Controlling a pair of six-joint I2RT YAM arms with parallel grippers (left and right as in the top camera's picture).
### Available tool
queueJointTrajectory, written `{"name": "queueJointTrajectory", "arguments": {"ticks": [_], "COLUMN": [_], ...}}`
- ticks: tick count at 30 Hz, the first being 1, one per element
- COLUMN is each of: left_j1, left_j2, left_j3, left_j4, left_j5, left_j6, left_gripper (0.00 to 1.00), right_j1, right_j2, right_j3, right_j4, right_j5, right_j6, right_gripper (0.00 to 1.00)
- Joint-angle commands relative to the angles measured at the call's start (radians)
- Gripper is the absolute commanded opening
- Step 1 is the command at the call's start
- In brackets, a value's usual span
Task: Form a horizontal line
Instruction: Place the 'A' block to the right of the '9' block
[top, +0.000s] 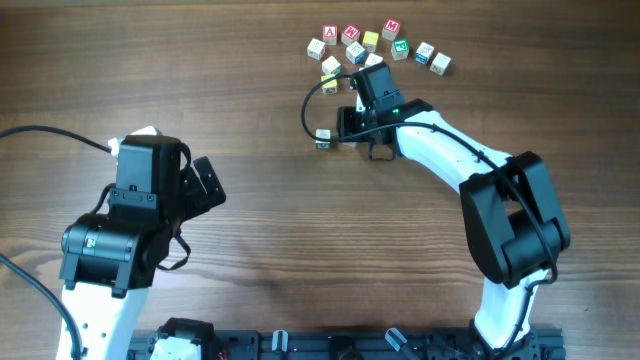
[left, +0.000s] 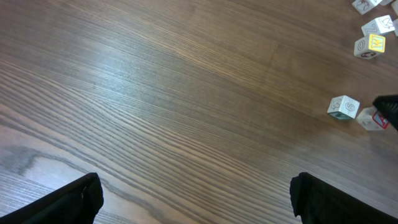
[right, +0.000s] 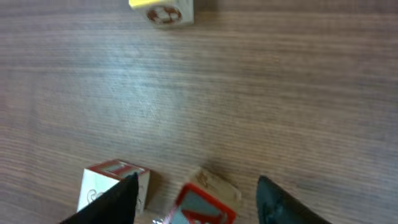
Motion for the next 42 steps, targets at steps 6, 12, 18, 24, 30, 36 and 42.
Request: {"name": "queueJointTrajectory", "arguments": {"ticks": [6,12,18,24,30,36,42], "left_j1": [0.005,0.005,0.005,0.005,0.005,0.005,0.005], "left_j2": [-0.003,-0.003,-0.003,-0.003,-0.003,-0.003,-0.003], "left_j3": [-0.001,-0.001,-0.001,-0.001,-0.001,-0.001,-0.001], "left_j4": [0.002,0.002,0.002,0.002,0.002,0.002,0.002], "left_j5": [0.006,0.006,0.006,0.006,0.006,0.006,0.006], "left_j6": [-0.01,-0.01,-0.01,-0.01,-0.01,-0.01,-0.01], "left_gripper": [1.0,1.0,1.0,1.0,1.0,1.0,1.0], "right_j1": [0.003,0.003,0.003,0.003,0.003,0.002,0.002], "right_j2": [-0.014,-0.007,0.07,0.069,0.069,0.028,-0.109], "right_j3": [0.001,0.001,0.001,0.004,0.004,0.03,0.033], "right_j4": [-0.043,-0.038,-0.016,-0.006,-0.029,-0.055,-0.077], "right_j5": [0.055,0.062,0.028,-0.088,-0.134,-0.066,0.154], "right_j6": [0.191,0.191,0.18,0.08,0.066,0.063,0.052], "right_gripper": [0.45,0.45,0.38,0.25,0.31,0.64,0.82]}}
